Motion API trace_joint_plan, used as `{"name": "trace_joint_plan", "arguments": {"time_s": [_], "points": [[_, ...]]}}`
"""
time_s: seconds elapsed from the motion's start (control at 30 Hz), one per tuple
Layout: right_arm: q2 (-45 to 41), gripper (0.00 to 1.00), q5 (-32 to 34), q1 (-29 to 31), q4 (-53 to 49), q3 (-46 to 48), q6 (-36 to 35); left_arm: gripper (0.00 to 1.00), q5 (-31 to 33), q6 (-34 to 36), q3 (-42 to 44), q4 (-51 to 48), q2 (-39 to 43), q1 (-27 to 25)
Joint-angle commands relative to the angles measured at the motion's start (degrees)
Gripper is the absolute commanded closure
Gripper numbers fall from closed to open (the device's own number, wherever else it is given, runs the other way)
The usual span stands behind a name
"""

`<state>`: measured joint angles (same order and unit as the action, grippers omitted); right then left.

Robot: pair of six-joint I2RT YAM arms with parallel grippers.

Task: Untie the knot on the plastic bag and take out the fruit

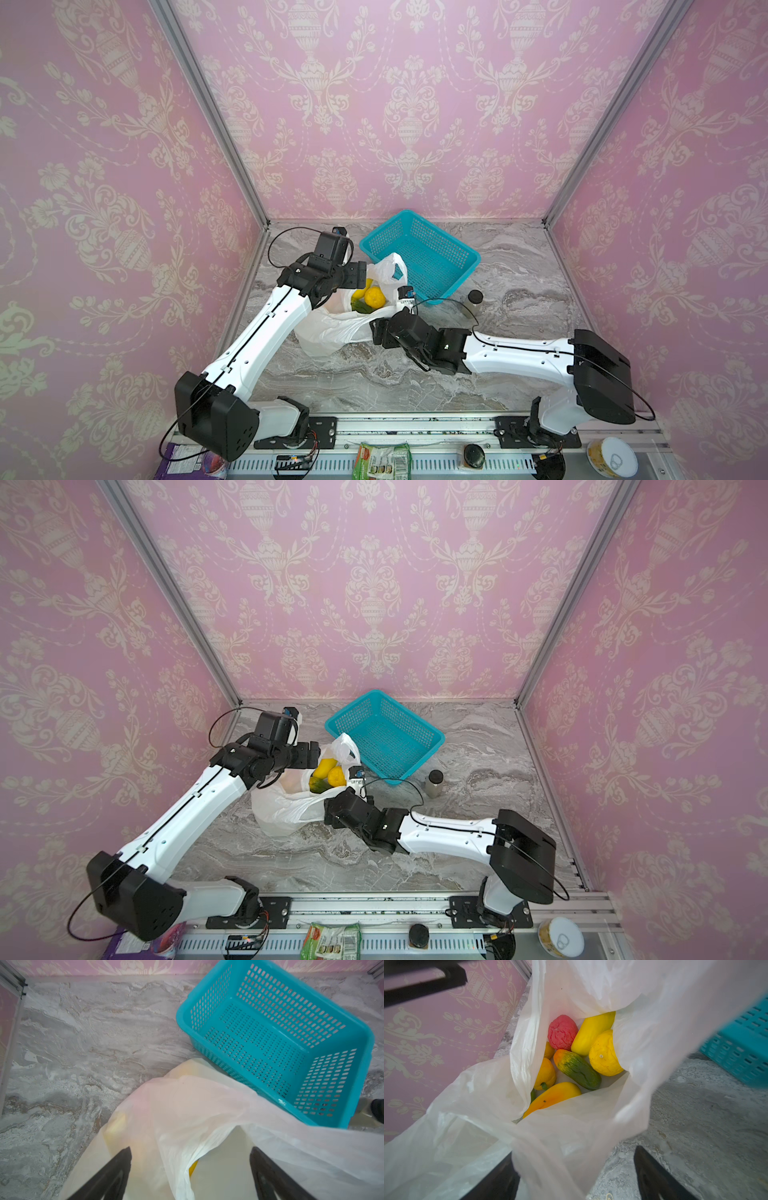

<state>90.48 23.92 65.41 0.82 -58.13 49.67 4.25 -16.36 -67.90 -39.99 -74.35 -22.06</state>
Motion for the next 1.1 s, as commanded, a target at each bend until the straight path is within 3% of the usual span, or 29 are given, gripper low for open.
{"name": "trace_joint_plan", "arguments": {"time_s": [0.0, 0.07, 0.27, 0.47, 0.57, 0.63, 0.7, 0.77, 0.8, 0.9, 1.07], "points": [[-0.88, 0.15, -0.08, 0.35, 2.49, 0.78, -1.12, 0.05, -1.86, -0.17, 4.59, 1.04, 3.38, -1.53], [-0.05, 0.15, -0.35, 0.34, 2.06, -0.07, -1.37, 0.01, -1.57, 0.40, 6.48, 1.50, 4.28, -3.56], [1.77, 0.16, -1.65, 0.34, 2.54, -1.55, -1.64, 0.01, 2.40, 0.97, 7.12, 1.27, 1.40, -6.90], [1.23, 0.16, -0.72, 0.34, 2.43, -0.52, -1.24, 0.01, 22.41, -2.33, 3.59, -5.18, -8.01, -7.64], [0.53, 0.16, 0.15, 0.34, 2.95, 0.58, -1.07, 0.02, 25.03, -2.91, 3.29, -5.54, -11.07, -7.30], [0.34, 0.17, 0.57, 0.34, 3.21, 1.00, -1.07, 0.14, 23.76, -2.84, 2.96, -4.92, -12.03, -7.29], [0.39, 0.23, 0.95, 0.34, 3.31, 1.17, -1.00, 0.51, 21.52, -2.43, 2.48, -3.52, -11.84, -7.22], [0.42, 0.35, 1.21, 0.34, 3.21, 1.39, -1.00, 0.85, 19.41, -1.99, 1.69, -2.12, -11.07, -6.88], [0.35, 0.40, 1.47, 0.34, 3.20, 1.58, -0.75, 0.96, 18.37, -1.84, 1.06, -1.66, -10.69, -6.49], [-0.54, 0.49, 2.59, 0.36, 3.31, 2.97, 0.30, 1.00, 17.11, -1.50, -2.00, -2.03, -10.18, -5.17], [-3.09, 0.49, 5.05, 0.30, 4.92, 6.55, 0.74, 1.00, 23.35, 0.43, -11.51, -6.20, -10.69, -4.48]]}}
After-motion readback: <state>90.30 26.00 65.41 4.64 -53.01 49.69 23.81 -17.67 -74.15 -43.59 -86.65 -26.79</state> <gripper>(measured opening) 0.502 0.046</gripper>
